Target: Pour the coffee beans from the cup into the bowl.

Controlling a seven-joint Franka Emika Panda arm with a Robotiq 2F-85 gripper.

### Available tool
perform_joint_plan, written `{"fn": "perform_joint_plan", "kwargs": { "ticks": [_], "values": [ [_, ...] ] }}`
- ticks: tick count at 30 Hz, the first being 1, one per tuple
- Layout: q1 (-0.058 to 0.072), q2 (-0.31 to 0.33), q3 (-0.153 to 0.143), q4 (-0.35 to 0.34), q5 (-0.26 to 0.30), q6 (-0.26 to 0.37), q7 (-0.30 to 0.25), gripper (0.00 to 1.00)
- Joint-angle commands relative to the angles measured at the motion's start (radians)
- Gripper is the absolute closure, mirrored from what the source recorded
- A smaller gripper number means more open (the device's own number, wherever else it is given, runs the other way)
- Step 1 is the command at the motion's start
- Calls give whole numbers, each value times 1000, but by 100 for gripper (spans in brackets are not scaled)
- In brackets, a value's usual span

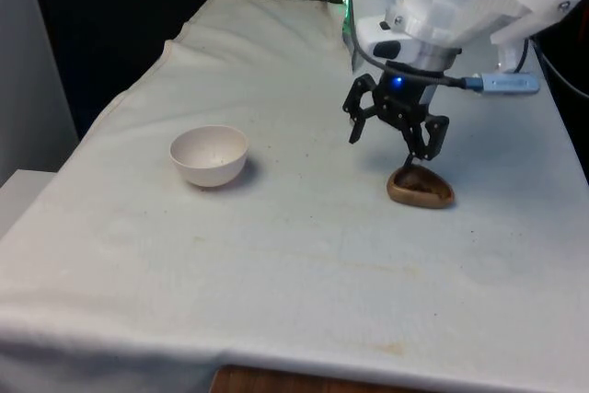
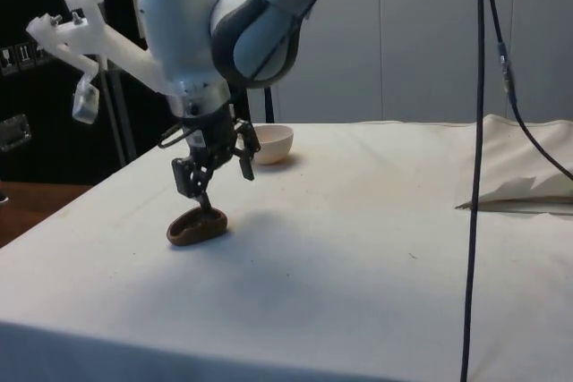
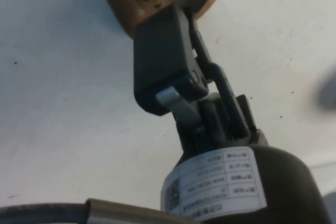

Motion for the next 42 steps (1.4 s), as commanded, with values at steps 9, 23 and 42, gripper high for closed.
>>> {"fn": "perform_joint_plan", "kwargs": {
  "ticks": [9,23,42],
  "values": [
    [6,37,-8,20,-78,10,61,0],
    [1,41,2,26,-115,29,95,0],
    [-22,36,12,-18,-97,124,78,0]
  ]
}}
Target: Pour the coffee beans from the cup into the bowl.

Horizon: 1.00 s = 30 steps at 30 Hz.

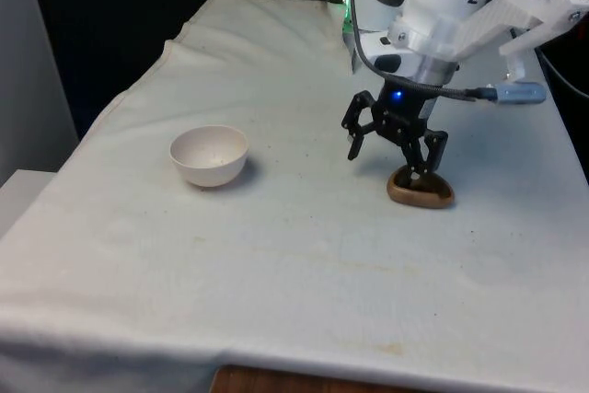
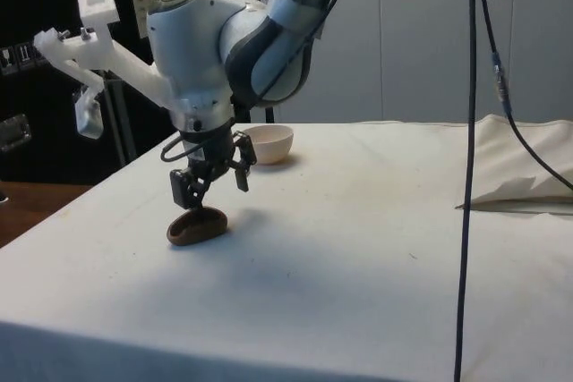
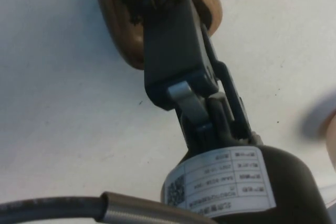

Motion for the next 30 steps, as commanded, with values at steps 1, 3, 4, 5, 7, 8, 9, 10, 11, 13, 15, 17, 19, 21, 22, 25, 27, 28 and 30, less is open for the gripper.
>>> {"fn": "perform_joint_plan", "kwargs": {
  "ticks": [1,3,4,5,7,8,9,10,11,13,15,17,19,21,22,25,27,28,30],
  "values": [
    [-11,-9,13,-18,13,20,-12,0],
    [-13,-11,14,-21,15,24,-14,0],
    [-14,-13,15,-25,17,26,-15,0],
    [-15,-17,17,-29,21,31,-18,0],
    [-16,-19,18,-31,24,32,-21,0],
    [-17,-24,19,-35,31,35,-26,0],
    [-17,-25,19,-35,35,37,-31,0],
    [-18,-24,18,-36,42,40,-36,0],
    [-1,-21,3,-25,26,22,-20,0],
    [-19,-23,17,-35,52,45,-44,0],
    [-21,-17,16,-35,69,54,-57,0],
    [-22,-14,15,-35,82,60,-68,0],
    [-9,-15,1,-30,76,46,-61,0],
    [-24,-8,13,-35,96,69,-81,0],
    [-24,-9,12,-35,101,70,-86,0],
    [-26,-11,12,-35,103,68,-89,0],
    [-27,-13,12,-36,104,67,-91,0],
    [-27,-16,13,-37,104,67,-91,0],
    [-16,-12,0,-30,91,60,-78,0]
  ]
}}
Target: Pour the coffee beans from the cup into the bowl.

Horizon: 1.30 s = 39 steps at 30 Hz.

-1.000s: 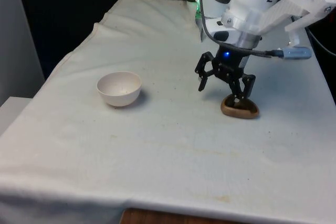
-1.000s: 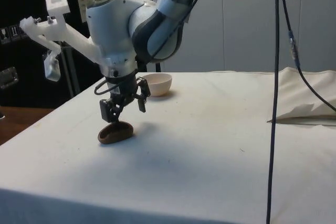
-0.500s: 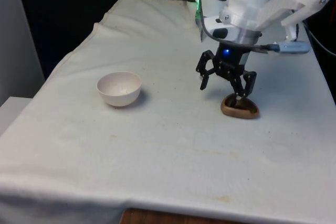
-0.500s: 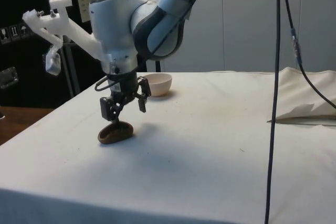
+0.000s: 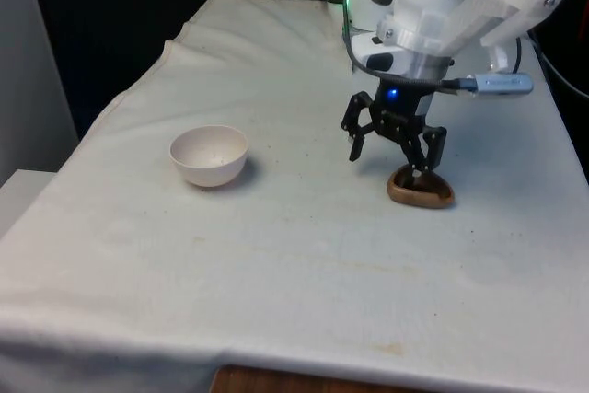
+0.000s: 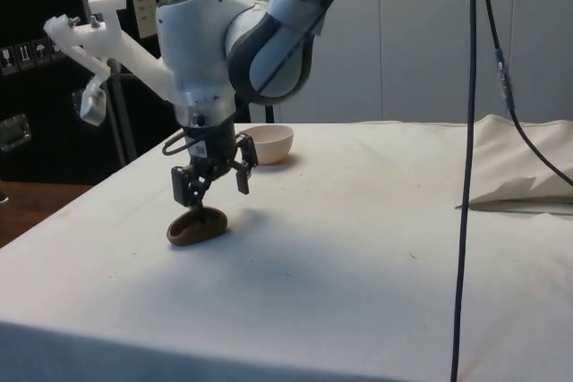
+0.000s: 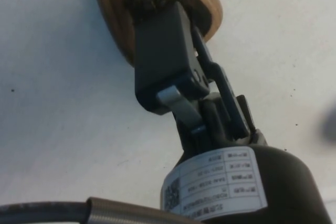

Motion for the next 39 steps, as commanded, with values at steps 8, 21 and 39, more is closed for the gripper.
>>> {"fn": "perform_joint_plan", "kwargs": {
  "ticks": [8,21,39],
  "values": [
    [-11,-30,16,-34,15,8,-21,0],
    [-8,-25,13,-32,14,10,-21,0],
    [-6,-24,11,-28,20,11,-21,17]
  ]
}}
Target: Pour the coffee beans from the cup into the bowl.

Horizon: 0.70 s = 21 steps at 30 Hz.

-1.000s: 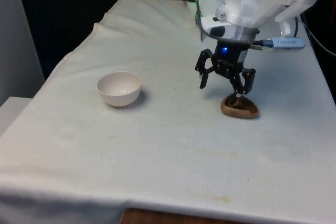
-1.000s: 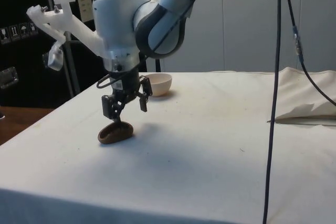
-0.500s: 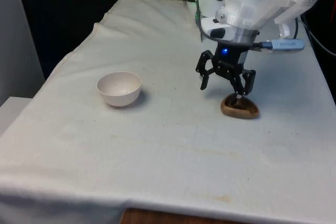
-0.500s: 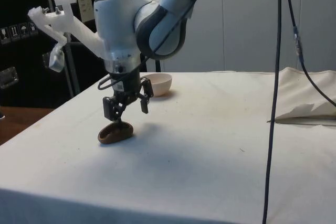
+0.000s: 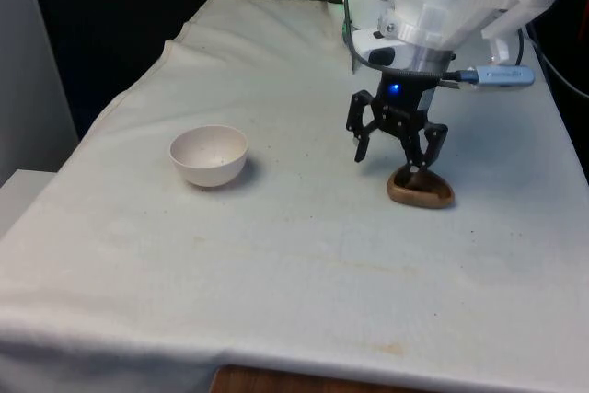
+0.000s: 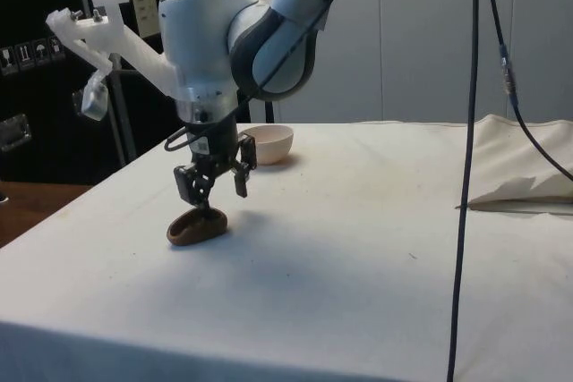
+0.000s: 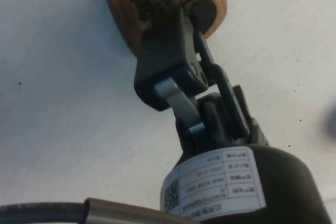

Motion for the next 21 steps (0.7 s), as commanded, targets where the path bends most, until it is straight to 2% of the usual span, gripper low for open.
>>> {"fn": "perform_joint_plan", "kwargs": {
  "ticks": [1,7,8,9,14,15,18,21],
  "values": [
    [-6,-1,8,-3,9,3,-7,23],
    [-6,-1,7,-2,9,3,-6,59],
    [0,0,0,0,0,0,0,65],
    [-6,-1,7,-2,9,3,-6,71],
    [-6,0,7,-2,9,3,-6,97],
    [-5,0,6,-2,7,3,-5,100],
    [0,0,0,0,0,0,0,100],
    [-2,0,2,0,3,1,-2,100]
  ]
}}
